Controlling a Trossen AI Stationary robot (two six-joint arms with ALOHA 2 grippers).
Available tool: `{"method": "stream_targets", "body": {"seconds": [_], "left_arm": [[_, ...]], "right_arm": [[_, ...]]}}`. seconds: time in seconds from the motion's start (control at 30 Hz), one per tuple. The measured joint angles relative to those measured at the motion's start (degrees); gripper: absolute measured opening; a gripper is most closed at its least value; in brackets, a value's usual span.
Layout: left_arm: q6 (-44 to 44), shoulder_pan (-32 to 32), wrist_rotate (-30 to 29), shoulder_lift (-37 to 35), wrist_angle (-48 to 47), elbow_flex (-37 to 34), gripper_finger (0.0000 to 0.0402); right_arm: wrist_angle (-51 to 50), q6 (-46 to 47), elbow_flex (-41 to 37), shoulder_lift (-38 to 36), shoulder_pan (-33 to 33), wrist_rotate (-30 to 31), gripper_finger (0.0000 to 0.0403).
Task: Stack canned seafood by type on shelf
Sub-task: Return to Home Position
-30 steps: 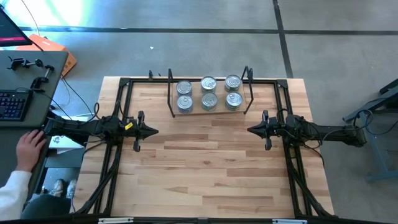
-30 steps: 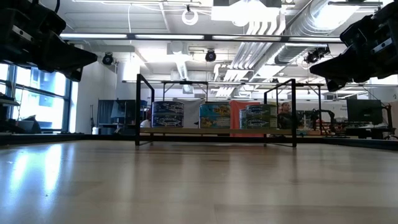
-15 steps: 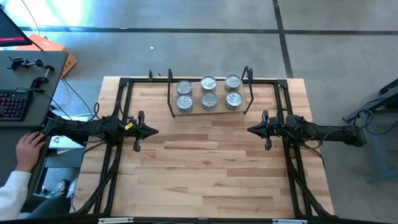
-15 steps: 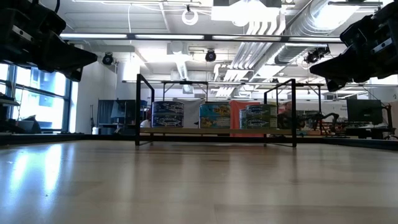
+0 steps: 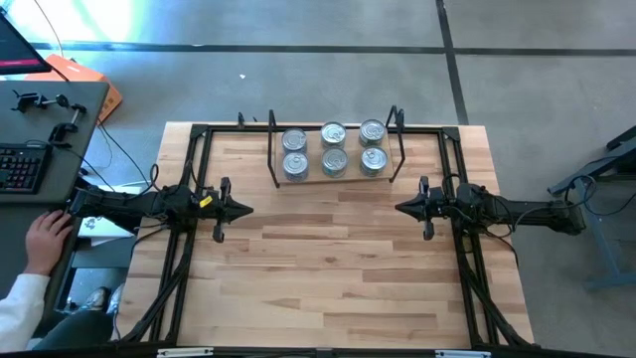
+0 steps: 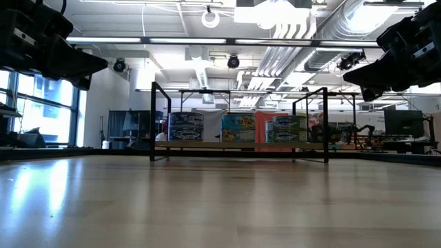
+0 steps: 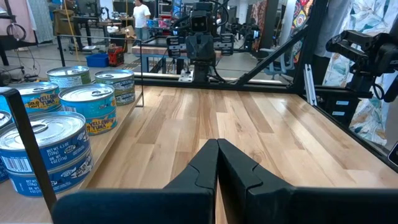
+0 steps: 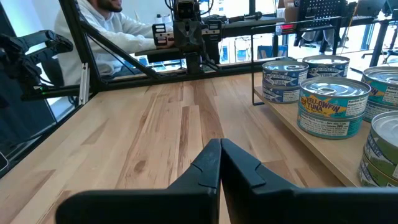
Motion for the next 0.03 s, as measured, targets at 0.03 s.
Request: {"method": "stream_targets", "body": {"seconds": [0.03], "left_arm": [[0.0, 0.0, 0.0, 0.0, 0.0, 0.0, 0.0001]], "right_arm": [[0.0, 0.0, 0.0, 0.0, 0.0, 0.0, 0.0000]]}}
